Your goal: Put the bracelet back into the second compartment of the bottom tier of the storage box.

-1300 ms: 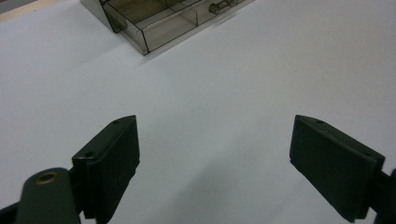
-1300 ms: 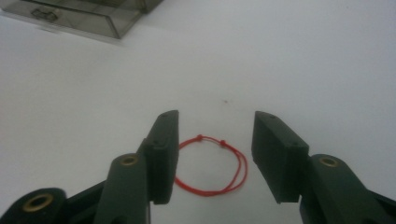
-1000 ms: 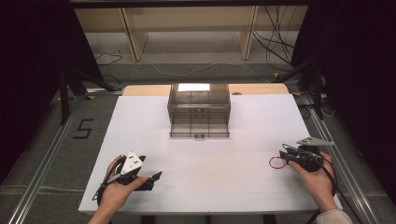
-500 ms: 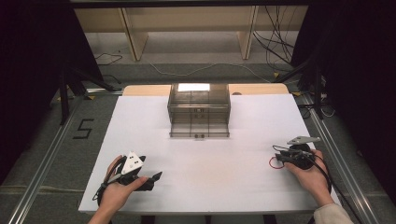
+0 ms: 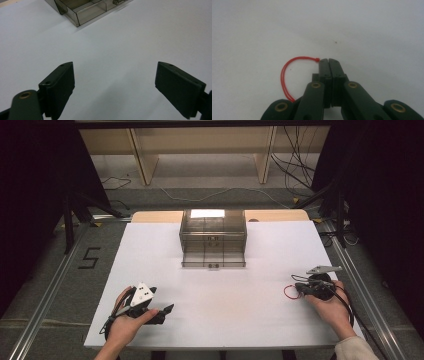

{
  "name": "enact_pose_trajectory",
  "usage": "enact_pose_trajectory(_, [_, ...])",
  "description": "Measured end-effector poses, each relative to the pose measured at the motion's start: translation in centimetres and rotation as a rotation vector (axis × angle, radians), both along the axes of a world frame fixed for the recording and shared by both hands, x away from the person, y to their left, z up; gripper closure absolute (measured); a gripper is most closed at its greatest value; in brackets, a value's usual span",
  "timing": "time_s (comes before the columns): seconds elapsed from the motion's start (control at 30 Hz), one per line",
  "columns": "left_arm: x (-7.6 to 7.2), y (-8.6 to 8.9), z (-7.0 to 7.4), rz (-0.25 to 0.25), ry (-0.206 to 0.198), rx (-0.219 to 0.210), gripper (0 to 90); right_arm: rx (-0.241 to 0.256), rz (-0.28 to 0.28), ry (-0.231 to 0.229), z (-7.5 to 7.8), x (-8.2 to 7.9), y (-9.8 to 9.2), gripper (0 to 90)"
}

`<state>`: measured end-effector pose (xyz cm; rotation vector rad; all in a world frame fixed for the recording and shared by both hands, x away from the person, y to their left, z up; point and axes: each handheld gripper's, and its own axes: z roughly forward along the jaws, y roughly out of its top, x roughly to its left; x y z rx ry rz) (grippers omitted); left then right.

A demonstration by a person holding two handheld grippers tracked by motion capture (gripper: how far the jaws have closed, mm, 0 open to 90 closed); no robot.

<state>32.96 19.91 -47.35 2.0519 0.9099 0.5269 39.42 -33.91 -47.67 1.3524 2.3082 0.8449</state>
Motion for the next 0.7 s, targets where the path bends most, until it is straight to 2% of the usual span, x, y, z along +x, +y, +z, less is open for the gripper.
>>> enact_pose_trajectory(0.4, [0.0, 0.0, 0.0, 0.000, -0.003, -0.002, 16.0, 0.025, -0.007, -0.035, 0.7, -0.4, 0.4, 90.0])
enact_pose_trajectory(0.7, [-0.1, 0.0, 0.1, 0.003, -0.009, -0.004, 15.9, 0.069, 0.003, -0.070, 1.5, -0.7, 0.8, 90.0])
